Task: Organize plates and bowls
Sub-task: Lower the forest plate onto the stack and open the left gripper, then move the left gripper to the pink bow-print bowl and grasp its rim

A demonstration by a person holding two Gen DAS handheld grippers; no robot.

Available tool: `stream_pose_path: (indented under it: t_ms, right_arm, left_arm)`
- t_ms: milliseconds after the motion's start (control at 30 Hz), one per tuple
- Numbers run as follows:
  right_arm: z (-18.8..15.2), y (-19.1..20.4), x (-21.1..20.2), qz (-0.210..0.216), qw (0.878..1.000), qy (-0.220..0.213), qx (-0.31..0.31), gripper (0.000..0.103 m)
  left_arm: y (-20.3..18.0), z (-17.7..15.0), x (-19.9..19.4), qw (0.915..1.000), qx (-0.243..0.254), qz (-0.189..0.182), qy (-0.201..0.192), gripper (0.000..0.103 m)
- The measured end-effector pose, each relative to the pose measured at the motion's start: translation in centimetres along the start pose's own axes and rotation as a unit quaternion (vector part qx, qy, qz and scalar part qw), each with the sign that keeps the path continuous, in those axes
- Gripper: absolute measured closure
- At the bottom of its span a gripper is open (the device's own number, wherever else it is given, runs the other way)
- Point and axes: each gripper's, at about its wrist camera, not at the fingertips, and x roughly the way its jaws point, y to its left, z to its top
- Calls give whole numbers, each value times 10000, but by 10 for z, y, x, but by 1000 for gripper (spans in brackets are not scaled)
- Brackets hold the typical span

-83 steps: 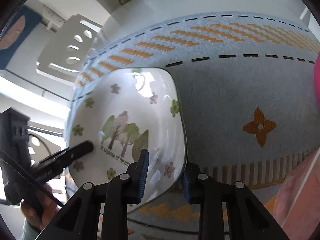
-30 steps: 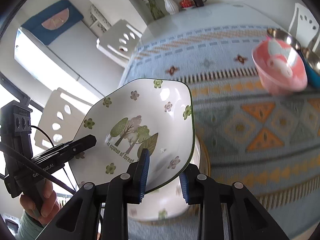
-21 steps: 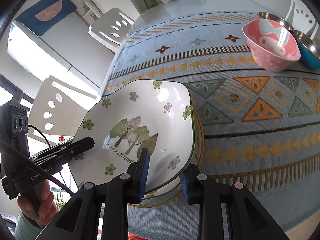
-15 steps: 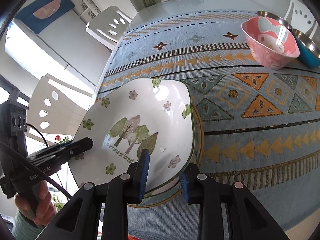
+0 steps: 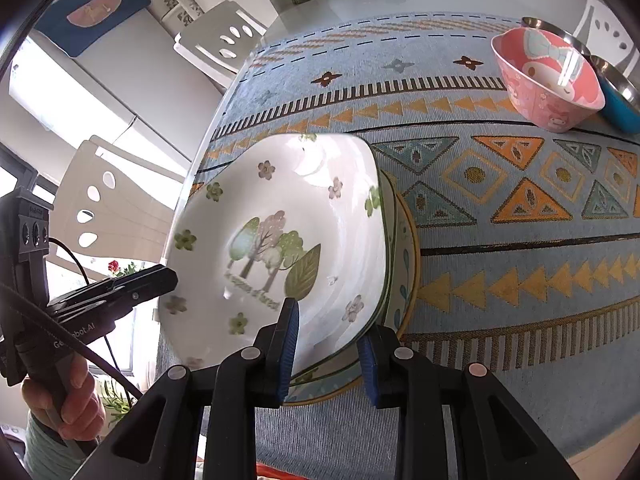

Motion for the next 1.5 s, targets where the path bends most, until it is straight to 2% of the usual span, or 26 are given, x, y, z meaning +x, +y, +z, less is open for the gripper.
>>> stream_pose_path:
  t_ms: [133,233,367,533,667,800,900,967,1167,1233,1300,1333,1367,1433,1467,1500]
  right_arm:
    - [1,-6,-7,-41,9999,-82,94,75]
    - [2,-15,-11,-245,9994,-58,227,75]
    - [1,-27,-30,-281,9984,-356,329,75]
    - [6,-29,-38,-241,9983,-442,280,75]
    - [21,-36,-35,-54,9990,-362,274,75]
    - [35,-51,-37,115,9993,-285,190,75]
    - [44,-69,-39,93,9998,-192,48,75]
    - [51,-90,-45,99,9999,-111,82,75]
    - [80,-152,-63,210,9991,-103,361,75]
    - [92,-170,-72,199,9987,-175,426,75]
    - [104,-185,-80,220,9983,-242,492,74]
    - [109,-191,-83,224,9980,-266,529,73]
    - [116,-199,-87,230,9976,-293,578,69]
    - [127,-212,-92,246,9969,-375,654,52]
    - [131,-220,-95,235,9963,-439,703,48]
    - [135,-226,-96,229,9958,-471,748,47]
  left_arm:
    - [1,7,-10,9998,-60,-119,-130,83]
    - [-3,12,-15,9998,8,-75,-204,83]
    - [-9,16,-19,9995,36,-100,-292,83]
    - [-17,17,-21,9994,-29,-15,-334,83]
    - [-30,26,-28,9990,-15,39,-456,83]
    - [-56,41,-30,9980,109,170,-601,83]
    - [-77,59,-21,9979,-60,162,-619,83]
    - [-94,72,-13,9979,-129,25,-634,83]
    - [-157,106,11,9978,18,-6,-658,82]
    - [-173,117,19,9982,59,24,-600,71]
    - [-187,129,27,9985,17,8,-548,56]
    - [-193,136,32,9986,-3,-71,-533,54]
    - [-200,143,37,9982,-11,-135,-584,51]
    - [-210,153,48,9978,-76,-143,-641,40]
    - [-214,159,56,9976,-112,-194,-648,38]
    - [-218,163,64,9976,-119,-266,-630,38]
